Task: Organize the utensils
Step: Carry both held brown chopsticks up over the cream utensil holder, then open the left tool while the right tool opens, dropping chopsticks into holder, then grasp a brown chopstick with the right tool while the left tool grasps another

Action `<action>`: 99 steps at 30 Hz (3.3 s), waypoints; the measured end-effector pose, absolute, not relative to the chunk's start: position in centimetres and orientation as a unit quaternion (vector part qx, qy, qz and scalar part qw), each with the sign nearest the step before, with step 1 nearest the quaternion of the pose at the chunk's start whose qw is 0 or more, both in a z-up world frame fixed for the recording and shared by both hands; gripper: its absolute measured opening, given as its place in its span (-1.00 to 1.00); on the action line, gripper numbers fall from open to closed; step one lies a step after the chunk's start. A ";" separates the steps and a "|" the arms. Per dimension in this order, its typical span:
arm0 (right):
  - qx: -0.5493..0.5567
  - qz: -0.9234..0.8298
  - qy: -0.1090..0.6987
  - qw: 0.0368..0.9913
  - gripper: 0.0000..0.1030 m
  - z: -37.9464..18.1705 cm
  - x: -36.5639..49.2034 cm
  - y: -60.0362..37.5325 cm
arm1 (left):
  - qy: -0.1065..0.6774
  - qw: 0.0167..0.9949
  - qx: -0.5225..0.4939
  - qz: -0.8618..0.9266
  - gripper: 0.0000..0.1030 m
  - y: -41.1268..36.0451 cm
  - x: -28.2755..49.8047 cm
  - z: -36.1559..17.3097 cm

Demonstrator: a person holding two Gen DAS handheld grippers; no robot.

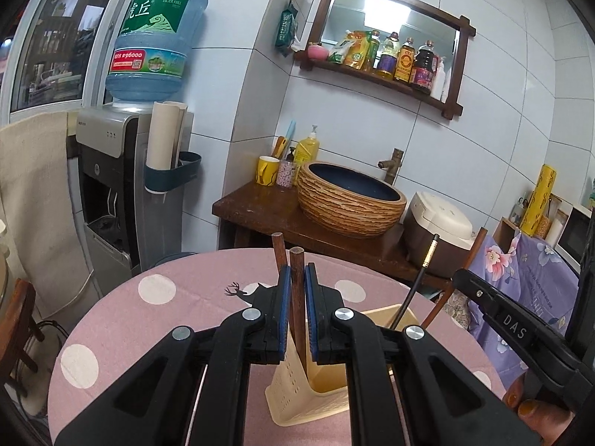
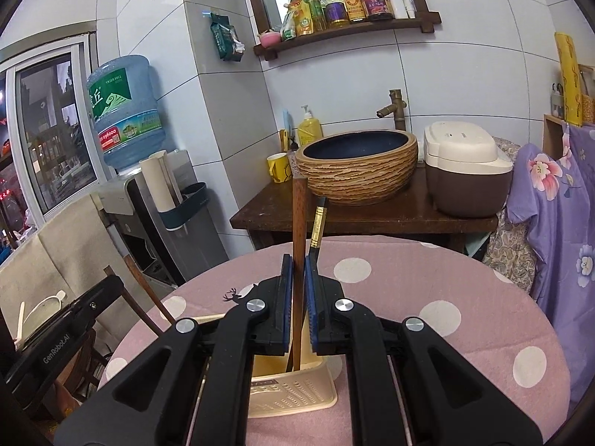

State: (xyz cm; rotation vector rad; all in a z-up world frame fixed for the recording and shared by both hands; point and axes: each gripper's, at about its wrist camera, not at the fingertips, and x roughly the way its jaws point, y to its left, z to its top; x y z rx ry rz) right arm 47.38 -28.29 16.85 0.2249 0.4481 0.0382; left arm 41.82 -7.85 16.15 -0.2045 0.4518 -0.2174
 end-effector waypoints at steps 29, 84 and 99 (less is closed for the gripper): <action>0.025 0.018 0.378 0.925 0.04 4.5 32.1 -27.8 | 0.351 0.925 -0.032 -0.141 0.83 -4.8 28.3 5.9; 0.135 -0.051 0.480 0.865 -0.81 -1.2 38.9 -28.0 | 0.470 0.874 0.056 -0.112 -0.83 -12.6 36.8 -0.9; 0.208 0.004 0.453 0.867 -0.84 0.9 38.6 -28.3 | 0.435 0.892 0.015 -0.125 -0.84 -11.9 35.5 1.8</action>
